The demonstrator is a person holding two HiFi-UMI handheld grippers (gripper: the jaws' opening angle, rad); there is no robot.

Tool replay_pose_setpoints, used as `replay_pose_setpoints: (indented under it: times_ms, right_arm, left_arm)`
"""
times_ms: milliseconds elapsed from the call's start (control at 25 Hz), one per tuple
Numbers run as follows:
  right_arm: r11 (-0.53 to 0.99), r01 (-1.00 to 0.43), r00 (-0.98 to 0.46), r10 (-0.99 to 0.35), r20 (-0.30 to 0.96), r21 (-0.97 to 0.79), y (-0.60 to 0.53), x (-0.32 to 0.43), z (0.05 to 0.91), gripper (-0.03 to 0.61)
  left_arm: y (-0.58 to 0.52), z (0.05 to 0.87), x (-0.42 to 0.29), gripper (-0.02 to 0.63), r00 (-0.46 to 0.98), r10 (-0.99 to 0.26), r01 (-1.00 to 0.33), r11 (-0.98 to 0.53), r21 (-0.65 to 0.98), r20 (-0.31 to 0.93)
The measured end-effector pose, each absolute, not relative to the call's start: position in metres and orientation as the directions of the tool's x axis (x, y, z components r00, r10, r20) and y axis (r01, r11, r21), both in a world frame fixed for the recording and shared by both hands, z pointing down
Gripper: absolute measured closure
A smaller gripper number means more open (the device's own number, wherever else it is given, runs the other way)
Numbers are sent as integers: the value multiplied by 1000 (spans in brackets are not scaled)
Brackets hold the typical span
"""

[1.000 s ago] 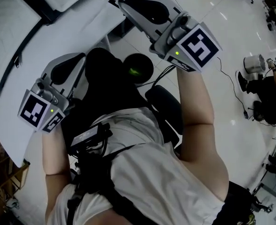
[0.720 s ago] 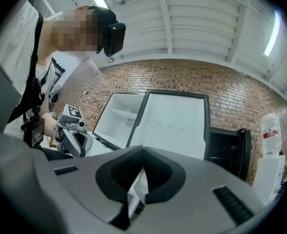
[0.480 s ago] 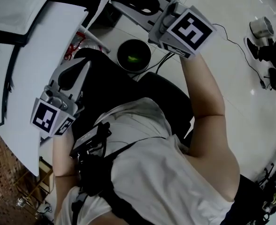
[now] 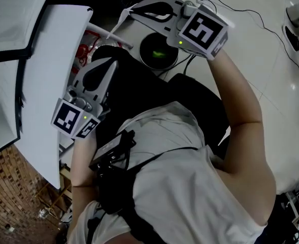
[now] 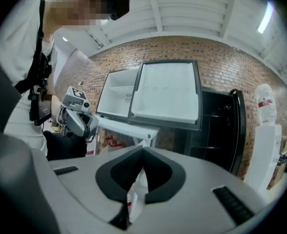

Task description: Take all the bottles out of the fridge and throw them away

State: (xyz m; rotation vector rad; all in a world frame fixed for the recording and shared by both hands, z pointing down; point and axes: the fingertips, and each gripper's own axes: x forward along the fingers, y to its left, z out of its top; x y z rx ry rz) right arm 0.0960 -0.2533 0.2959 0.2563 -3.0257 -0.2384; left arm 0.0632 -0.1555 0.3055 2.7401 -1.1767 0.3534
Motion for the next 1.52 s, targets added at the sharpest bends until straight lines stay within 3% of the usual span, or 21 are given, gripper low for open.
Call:
replay_pose_setpoints:
  times_ms: [920, 1120, 1520]
  right_arm:
    - [999, -27, -841, -6, 540, -31, -241, 105, 544, 577]
    - [990, -30, -788, 61, 613, -137, -234, 98, 596, 577]
    - [982, -89, -653, 70, 754, -169, -240, 100, 687, 578]
  left_arm:
    - [-198, 390, 100, 603, 683, -623, -715, -677, 175, 381]
    - [-198, 400, 101, 603, 685, -610, -714, -669, 204, 398]
    - [-204, 409, 103, 603, 687, -597, -716, -655, 242, 415]
